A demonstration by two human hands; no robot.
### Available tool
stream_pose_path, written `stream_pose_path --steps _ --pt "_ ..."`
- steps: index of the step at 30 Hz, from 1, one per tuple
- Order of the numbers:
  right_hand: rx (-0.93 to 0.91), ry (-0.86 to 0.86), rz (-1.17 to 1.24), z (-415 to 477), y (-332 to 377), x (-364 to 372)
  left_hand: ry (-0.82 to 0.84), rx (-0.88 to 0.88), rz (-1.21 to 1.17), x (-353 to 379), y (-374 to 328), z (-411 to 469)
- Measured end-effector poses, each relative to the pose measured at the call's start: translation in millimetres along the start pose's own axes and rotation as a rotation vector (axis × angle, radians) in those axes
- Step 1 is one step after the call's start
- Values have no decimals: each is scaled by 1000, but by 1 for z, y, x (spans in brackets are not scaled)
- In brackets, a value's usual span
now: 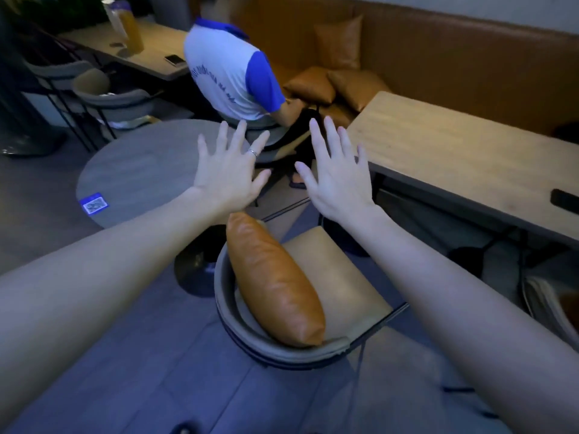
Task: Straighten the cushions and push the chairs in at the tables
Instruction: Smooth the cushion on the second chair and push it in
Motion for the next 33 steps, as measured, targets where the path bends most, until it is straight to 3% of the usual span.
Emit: stream_pose_path --steps 12,20,24,33 --pt "485 303 -106 -95 62 126 386 405 -98 168 58 -5" --pt "728 505 -116 -167 93 183 585 500 -211 243 52 -21" --pt "771 542 -164 -191 105 197 568 495 -260 253 51 -28" --pt "794 416 -223 -200 107 194 483 490 -258 251 62 -31"
Point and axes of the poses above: each hand's wrist, its own z-axis towards the middle knuckle, its own x-axis out of the palm, y = z × x, the point moved 7 cm from there along z, towards the middle knuckle, and after that the axes turned 5 degrees about -z, right-handed, at the moved point
